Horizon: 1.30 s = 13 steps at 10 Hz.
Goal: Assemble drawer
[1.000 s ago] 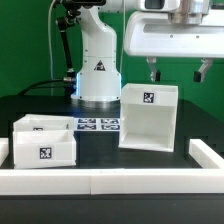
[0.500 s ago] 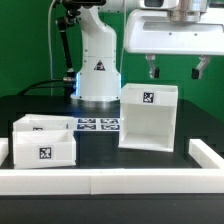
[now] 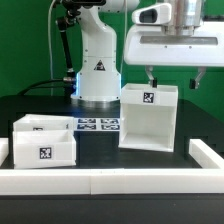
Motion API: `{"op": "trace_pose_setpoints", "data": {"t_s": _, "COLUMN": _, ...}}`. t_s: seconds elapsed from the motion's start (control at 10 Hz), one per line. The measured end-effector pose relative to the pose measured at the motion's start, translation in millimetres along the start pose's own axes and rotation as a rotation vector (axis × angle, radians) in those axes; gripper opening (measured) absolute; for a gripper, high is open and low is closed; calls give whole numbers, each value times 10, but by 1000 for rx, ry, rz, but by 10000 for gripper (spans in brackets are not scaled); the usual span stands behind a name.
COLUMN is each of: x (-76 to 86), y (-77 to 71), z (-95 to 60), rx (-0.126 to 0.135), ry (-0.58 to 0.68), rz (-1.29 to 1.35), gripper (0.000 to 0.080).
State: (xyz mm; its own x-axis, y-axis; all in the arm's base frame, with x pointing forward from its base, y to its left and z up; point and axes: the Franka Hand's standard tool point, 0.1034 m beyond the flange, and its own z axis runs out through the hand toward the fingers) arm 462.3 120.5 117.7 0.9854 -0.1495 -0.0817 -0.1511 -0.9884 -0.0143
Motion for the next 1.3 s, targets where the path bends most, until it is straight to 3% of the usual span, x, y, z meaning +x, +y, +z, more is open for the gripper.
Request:
{"op": "trace_pose_setpoints", "data": {"t_s": 0.3, "x": -125, "y": -59, "z": 146, "rx": 6, "ry": 17, "rz": -21, "gripper": 649}}
{"op": "trace_pose_setpoints", "data": {"t_s": 0.5, "x": -119, "y": -47, "z": 145, "rx": 5, "ry": 17, "rz": -20, "gripper": 649}}
{"op": "trace_pose_setpoints", "data": {"t_s": 0.6, "x": -121, "y": -50, "z": 145, "rx": 5, "ry": 17, "rz": -21, "gripper": 524}}
{"op": "trace_pose_setpoints", "data": {"t_s": 0.7, "x": -121, "y": -51, "z": 145, "rx": 5, "ry": 17, "rz": -21, "gripper": 524}}
{"op": "trace_pose_setpoints", "data": {"t_s": 0.8, "x": -121, "y": -51, "z": 145, "rx": 5, "ry": 17, "rz": -21, "gripper": 340}}
{"op": "trace_pose_setpoints", "data": {"t_s": 0.9, "x": -121, "y": -51, "z": 145, "rx": 5, "ry": 17, "rz": -21, "gripper": 206}}
{"op": "trace_pose_setpoints", "data": {"t_s": 1.0, "x": -121, "y": -51, "z": 145, "rx": 5, "ry": 17, "rz": -21, "gripper": 206}}
{"op": "trace_pose_setpoints", "data": {"t_s": 1.1, "x": -119, "y": -51, "z": 144, "rx": 6, "ry": 18, "rz": -22, "gripper": 54}}
{"op": "trace_pose_setpoints", "data": {"t_s": 1.3, "x": -119, "y": -52, "z": 145, "rx": 6, "ry": 18, "rz": -22, "gripper": 38}}
